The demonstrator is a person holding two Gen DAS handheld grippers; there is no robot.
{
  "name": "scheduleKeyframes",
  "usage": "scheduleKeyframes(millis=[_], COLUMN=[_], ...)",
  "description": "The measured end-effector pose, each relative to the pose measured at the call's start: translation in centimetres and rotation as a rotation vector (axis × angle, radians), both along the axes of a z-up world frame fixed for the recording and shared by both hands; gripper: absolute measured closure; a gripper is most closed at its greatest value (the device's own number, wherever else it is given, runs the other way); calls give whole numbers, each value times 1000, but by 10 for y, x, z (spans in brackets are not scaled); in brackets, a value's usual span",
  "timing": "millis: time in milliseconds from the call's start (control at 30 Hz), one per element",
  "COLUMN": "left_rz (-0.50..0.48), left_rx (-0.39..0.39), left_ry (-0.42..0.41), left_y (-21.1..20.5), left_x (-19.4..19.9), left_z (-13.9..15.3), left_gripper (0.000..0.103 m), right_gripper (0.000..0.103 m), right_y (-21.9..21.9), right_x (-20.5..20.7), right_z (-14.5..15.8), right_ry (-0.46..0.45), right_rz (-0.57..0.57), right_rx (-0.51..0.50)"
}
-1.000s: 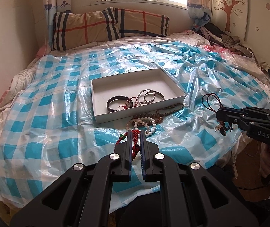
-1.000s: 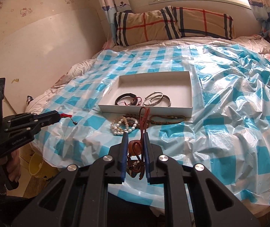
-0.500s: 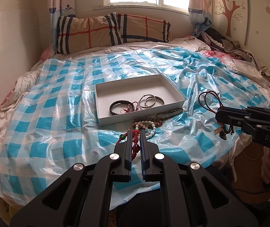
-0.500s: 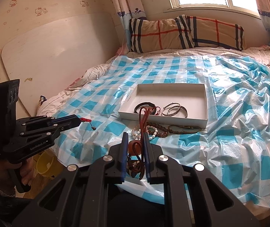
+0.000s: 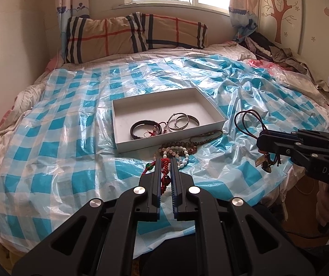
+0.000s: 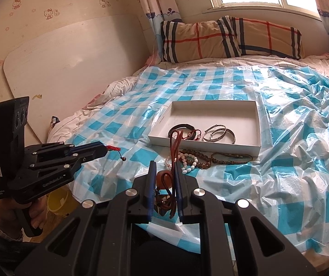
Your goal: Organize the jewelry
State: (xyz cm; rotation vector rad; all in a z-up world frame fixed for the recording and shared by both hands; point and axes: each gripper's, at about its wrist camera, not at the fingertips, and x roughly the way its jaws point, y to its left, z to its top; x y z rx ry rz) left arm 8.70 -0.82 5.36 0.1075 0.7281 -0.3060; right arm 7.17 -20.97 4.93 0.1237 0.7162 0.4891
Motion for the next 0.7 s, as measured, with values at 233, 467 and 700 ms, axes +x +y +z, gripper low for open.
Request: scheduleKeyframes(millis=[233,467,700], left_rz=[-4,-3,-1], left_rx=[-3,7,23], left_ry=[7,16,16], left_y=[-2,-5,-8], left_x=[6,18,25], left_z=[-4,-10,-12], left_gripper=[96,96,96], right_gripper=[87,87,87], right_y=[1,1,-1], right_x=[4,12,17], right_z=[-2,-5,-8], right_ry=[3,3,6], right_rz=[2,-1,-2], right_rx=[4,17,29])
